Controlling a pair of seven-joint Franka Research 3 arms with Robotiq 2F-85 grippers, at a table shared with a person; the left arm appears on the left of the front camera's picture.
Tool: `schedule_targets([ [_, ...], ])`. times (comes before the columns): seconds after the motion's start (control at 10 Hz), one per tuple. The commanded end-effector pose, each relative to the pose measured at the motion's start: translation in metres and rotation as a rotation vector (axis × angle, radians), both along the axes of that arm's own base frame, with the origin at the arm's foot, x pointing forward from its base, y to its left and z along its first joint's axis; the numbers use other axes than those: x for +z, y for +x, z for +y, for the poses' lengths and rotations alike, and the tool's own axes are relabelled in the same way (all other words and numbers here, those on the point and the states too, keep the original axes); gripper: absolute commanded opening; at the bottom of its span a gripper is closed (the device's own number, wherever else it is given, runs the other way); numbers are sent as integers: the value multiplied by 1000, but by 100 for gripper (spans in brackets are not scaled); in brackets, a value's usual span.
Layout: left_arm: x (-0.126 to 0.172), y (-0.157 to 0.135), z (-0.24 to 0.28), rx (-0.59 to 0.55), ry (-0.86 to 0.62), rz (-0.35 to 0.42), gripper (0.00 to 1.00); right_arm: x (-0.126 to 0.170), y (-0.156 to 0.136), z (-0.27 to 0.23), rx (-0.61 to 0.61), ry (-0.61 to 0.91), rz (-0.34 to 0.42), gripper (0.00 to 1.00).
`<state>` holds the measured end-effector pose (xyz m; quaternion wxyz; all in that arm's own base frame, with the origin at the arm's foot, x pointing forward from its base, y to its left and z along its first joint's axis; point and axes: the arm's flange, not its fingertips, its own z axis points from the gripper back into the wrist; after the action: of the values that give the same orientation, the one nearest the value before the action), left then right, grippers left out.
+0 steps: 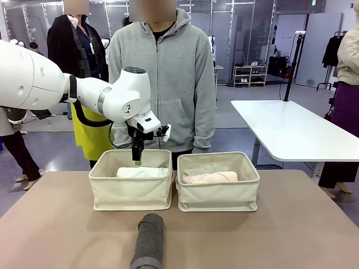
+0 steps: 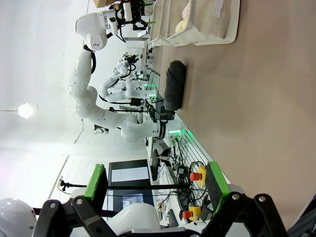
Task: Divide the towels into two baskets.
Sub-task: Pick up one hotel-folded towel from the bottom of the table and place it in the Fabric basket indicated by the person.
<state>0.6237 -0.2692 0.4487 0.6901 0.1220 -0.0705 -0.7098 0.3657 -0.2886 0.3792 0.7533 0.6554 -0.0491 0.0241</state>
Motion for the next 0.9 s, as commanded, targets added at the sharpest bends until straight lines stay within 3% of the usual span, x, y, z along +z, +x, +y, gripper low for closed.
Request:
schedule_targets([
  [0.0,1,1,2,2,0,-1,100,3,-4,3,4,-9,6,100],
  [0.2,0,0,0,0,0,0,100,3,-4,3,4,-9,6,100],
  [0.3,30,-10,16,-32,-62,119,100,3,-4,3,4,-9,6,100],
  [0.5,82,-36,66,28,-119,245,100,3,-4,3,4,-9,6,100],
  [0.6,98,-53,83,65,-149,265,100,3,-4,3,4,-9,6,100],
  [0.8,95,-95,116,283,-234,289,100,3,-4,3,4,-9,6,100],
])
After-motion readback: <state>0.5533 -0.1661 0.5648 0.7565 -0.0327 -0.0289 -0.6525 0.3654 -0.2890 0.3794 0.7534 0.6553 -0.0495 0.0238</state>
